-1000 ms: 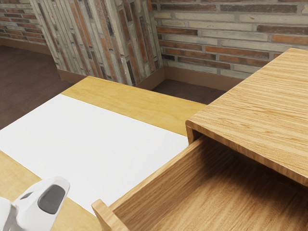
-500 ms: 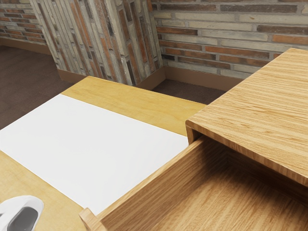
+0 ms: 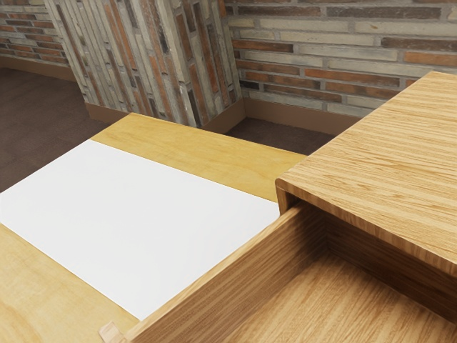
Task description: Pull the drawer handle with one arm to open the drawer
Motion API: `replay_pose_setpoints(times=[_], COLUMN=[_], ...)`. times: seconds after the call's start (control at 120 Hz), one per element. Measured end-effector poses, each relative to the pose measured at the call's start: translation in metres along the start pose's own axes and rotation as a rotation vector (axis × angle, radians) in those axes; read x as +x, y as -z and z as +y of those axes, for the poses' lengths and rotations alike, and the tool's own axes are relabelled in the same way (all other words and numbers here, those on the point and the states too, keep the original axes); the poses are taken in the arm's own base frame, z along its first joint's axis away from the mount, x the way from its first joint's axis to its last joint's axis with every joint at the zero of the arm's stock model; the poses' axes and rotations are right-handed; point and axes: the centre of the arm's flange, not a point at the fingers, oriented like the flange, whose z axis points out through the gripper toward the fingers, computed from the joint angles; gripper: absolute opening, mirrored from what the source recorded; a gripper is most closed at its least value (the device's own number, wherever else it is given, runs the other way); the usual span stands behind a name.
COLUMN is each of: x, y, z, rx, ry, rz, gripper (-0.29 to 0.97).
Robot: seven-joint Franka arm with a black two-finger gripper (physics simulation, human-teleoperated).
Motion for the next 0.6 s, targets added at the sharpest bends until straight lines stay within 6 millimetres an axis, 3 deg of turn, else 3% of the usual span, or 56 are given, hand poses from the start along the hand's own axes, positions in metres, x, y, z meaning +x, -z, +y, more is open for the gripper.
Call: replay_pose_setpoints(times=[0.067,0.125,0.158,0.192,0.25,0.308,0.35,0.492,0.6], x=[0.037,0.125,0.183,0.227,0.272,0.293,0.304,0.318,0.306], y=[0.001,-0.007,-0.018,-0.036,-0.078,-0.118,-0.134,-0.162,-0.173], z=[0.074,0.126,0.139,0.146,0.156,0.17,0.18,0.174,0.164], rx=[-0.031,0.02,0.083,0.162,0.304,0.423,0.47,0.578,0.629], ry=[0.295,0.554,0.671,0.745,0.799,0.801,0.805,0.804,0.749], rz=[0.222,0.375,0.423,0.442,0.418,0.347,0.307,0.236,0.19], gripper=[0.67,0.67,0.67,0.67,0.68,0.68,0.68,0.68,0.68])
